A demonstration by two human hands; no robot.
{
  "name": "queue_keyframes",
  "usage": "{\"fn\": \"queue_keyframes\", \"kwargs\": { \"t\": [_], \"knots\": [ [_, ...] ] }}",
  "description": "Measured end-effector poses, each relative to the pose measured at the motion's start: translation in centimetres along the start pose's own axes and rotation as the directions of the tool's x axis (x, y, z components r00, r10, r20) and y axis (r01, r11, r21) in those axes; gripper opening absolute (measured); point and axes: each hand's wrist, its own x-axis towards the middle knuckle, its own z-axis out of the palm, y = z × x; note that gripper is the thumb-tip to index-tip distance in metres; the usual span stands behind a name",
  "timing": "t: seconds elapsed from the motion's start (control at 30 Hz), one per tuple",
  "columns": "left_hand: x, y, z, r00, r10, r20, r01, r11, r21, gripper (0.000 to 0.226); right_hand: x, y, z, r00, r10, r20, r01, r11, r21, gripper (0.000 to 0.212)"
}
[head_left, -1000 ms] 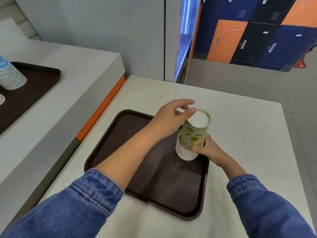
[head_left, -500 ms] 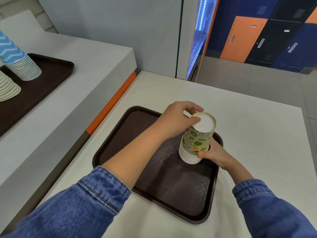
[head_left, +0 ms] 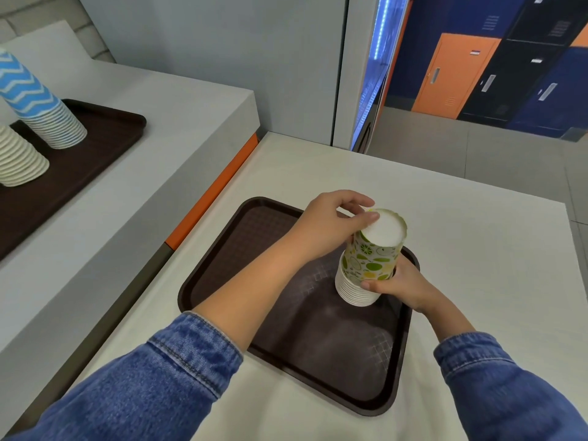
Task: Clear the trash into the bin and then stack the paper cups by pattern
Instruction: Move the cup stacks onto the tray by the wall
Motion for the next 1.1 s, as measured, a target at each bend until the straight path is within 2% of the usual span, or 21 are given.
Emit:
{"fn": "queue_keyframes", "kwargs": {
  "t": [0.1, 0.2, 0.3, 0.43, 0.5, 0.57, 0.67, 0.73, 0.9, 1.1],
  "knots": [
    [-0.1, -0.2, -0.6, 0.999, -0.01, -0.042, 0.006, 0.996, -0.093, 0.022, 0.2, -0.1, 0.1, 1.0, 0.011, 0.007, -0.011, 1.0, -0.009, 0.085],
    [-0.4, -1.4, -1.9, 0.989, -0.008, -0.147, -0.004, 0.997, -0.075, 0.02, 0.5, -0.1, 0.3, 1.0, 0.024, 0.012, -0.024, 1.0, -0.011, 0.085],
    [-1.0, -4.0, -4.1, 0.954, 0.0, -0.3, 0.021, 0.998, 0.066, 0.023, 0.9, -0.9, 0.6, 1.0, 0.013, 0.023, -0.013, 1.0, -0.009, 0.084],
    [-2.8, -9.5, -7.2, 0.894, -0.076, -0.442, 0.203, 0.948, 0.246, 0.028, 2.0, -2.5, 1.8, 0.999, -0.024, 0.042, 0.023, 0.999, 0.031, 0.079],
    [-4.0, -13.2, -8.4, 0.847, -0.138, -0.514, 0.354, 0.867, 0.35, 0.036, 2.6, -3.0, 2.9, 0.998, -0.035, 0.061, 0.034, 0.999, 0.025, 0.079],
    [-5.5, -16.5, -9.2, 0.786, -0.158, -0.597, 0.506, 0.72, 0.476, 0.046, 3.2, -3.2, 4.1, 0.996, -0.036, 0.08, 0.034, 0.999, 0.023, 0.083],
    [-7.6, -19.6, -10.1, 0.671, -0.204, -0.712, 0.675, 0.564, 0.475, 0.049, 3.7, -3.2, 5.7, 0.995, -0.04, 0.094, 0.038, 0.999, 0.025, 0.084],
    [-8.6, -20.9, -10.5, 0.648, -0.236, -0.724, 0.712, 0.526, 0.465, 0.041, 3.8, -3.2, 6.6, 0.995, -0.042, 0.094, 0.04, 0.999, 0.021, 0.083],
    [-9.8, -21.7, -11.1, 0.651, -0.302, -0.696, 0.679, 0.642, 0.356, 0.03, 3.8, -3.4, 8.0, 0.994, -0.044, 0.104, 0.044, 0.999, 0.009, 0.084],
    [-11.4, -22.2, -11.6, 0.652, -0.337, -0.679, 0.683, 0.65, 0.334, 0.029, 3.1, -3.3, 8.4, 0.996, -0.037, 0.08, 0.038, 0.999, -0.015, 0.085]
  ]
}}
